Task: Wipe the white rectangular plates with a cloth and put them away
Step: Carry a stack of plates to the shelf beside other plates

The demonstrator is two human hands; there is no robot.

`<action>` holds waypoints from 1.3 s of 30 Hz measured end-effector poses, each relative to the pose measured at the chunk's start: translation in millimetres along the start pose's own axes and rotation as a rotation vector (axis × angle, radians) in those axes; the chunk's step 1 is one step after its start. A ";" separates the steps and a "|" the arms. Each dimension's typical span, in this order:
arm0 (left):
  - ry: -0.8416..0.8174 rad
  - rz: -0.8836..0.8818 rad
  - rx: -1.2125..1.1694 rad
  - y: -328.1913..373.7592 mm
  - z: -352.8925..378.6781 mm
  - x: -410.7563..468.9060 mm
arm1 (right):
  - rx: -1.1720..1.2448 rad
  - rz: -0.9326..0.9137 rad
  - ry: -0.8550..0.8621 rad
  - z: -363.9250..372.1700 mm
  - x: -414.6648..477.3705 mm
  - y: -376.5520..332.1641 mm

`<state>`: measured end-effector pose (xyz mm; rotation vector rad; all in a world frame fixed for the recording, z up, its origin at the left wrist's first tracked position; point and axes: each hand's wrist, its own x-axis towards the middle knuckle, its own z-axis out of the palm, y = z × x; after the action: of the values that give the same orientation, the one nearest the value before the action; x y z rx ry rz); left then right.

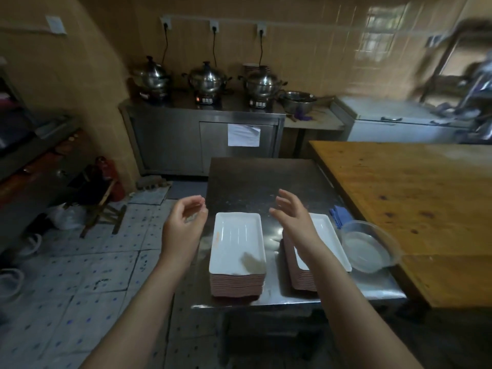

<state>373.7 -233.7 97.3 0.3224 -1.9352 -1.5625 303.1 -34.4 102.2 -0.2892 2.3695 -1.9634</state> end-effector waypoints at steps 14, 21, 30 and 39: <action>0.036 -0.101 0.034 -31.1 -1.3 -21.7 | -0.127 0.081 -0.039 28.2 -15.5 47.9; -0.001 -0.190 -0.092 -79.5 21.9 -23.2 | -0.039 0.128 -0.025 30.5 -9.6 88.8; -0.115 -0.256 -0.136 -151.4 31.0 3.2 | 0.061 0.217 -0.088 46.4 16.2 130.3; -0.368 -0.471 -0.316 -192.9 42.3 18.6 | 0.444 0.347 -0.263 47.7 36.6 167.7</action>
<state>297.3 -262.4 -83.5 0.3955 -1.9203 -2.3421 256.1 -57.5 -68.1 -0.0953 1.6420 -2.0544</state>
